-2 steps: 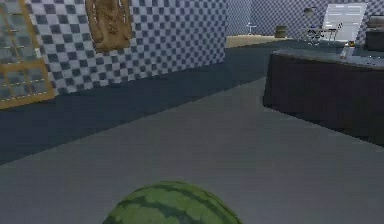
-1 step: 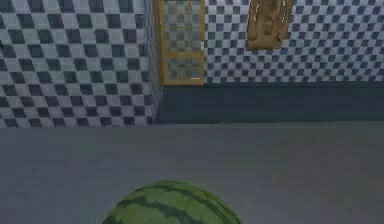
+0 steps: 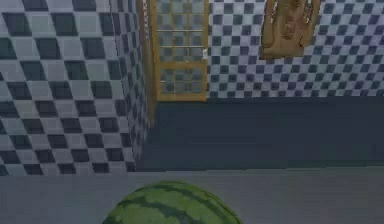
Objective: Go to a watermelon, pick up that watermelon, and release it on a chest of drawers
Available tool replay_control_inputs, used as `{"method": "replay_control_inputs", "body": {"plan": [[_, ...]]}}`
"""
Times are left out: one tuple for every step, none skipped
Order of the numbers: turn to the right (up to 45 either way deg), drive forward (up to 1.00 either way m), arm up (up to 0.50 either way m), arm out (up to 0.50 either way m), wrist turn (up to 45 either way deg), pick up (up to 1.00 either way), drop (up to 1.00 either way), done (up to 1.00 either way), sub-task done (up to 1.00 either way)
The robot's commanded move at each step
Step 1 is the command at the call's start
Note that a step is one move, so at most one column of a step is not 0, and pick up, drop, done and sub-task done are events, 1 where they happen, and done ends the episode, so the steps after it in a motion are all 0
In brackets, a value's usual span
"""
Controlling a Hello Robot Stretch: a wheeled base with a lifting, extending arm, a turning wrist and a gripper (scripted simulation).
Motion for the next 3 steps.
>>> {"method": "replay_control_inputs", "body": {"plan": [[0.0, 1.0, 0.0, 0.0, 0.0, 0.0, 0.0, 0.0, 0.0], [0.0, 0.45, 0.0, 0.0, 0.0, 0.0, 0.0, 0.0, 0.0], [0.0, 1.0, 0.0, 0.0, 0.0, 0.0, 0.0, 0.0, 0.0]]}}
